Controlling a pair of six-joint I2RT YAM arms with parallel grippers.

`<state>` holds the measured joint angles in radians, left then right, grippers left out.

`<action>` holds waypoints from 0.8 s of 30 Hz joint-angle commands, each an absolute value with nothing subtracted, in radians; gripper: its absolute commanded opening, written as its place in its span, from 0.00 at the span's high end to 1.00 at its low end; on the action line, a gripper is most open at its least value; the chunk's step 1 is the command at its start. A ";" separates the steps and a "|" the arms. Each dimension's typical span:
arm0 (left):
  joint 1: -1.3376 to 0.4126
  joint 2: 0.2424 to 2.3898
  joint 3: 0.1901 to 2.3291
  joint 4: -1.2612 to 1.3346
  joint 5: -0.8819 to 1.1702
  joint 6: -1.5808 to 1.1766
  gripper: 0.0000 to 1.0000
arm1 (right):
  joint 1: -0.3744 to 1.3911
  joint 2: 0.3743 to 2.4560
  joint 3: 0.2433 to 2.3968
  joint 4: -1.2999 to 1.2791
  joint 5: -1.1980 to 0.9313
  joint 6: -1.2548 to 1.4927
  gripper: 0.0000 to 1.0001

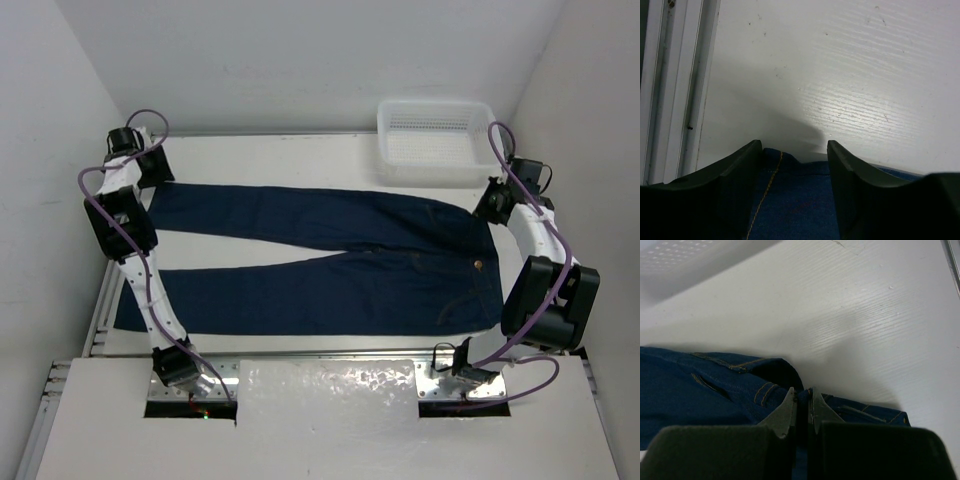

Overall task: Fold and stack the trousers
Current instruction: Fold the trousers

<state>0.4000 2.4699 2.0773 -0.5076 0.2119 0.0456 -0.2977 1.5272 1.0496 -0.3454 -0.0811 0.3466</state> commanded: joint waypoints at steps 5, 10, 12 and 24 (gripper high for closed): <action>0.402 2.430 2.051 -0.584 0.178 0.057 0.46 | -0.295 1.516 1.094 -0.319 -0.087 0.348 1.00; 0.402 2.433 2.028 -0.598 0.192 0.077 0.67 | -0.295 1.514 1.094 -0.313 -0.087 0.351 1.00; 0.402 2.436 2.020 -0.618 0.202 0.086 0.85 | -0.295 1.514 1.091 -0.307 -0.090 0.356 1.00; 0.428 2.238 1.945 -0.604 0.354 0.163 1.00 | -0.295 1.505 1.108 -0.316 -0.106 0.364 1.00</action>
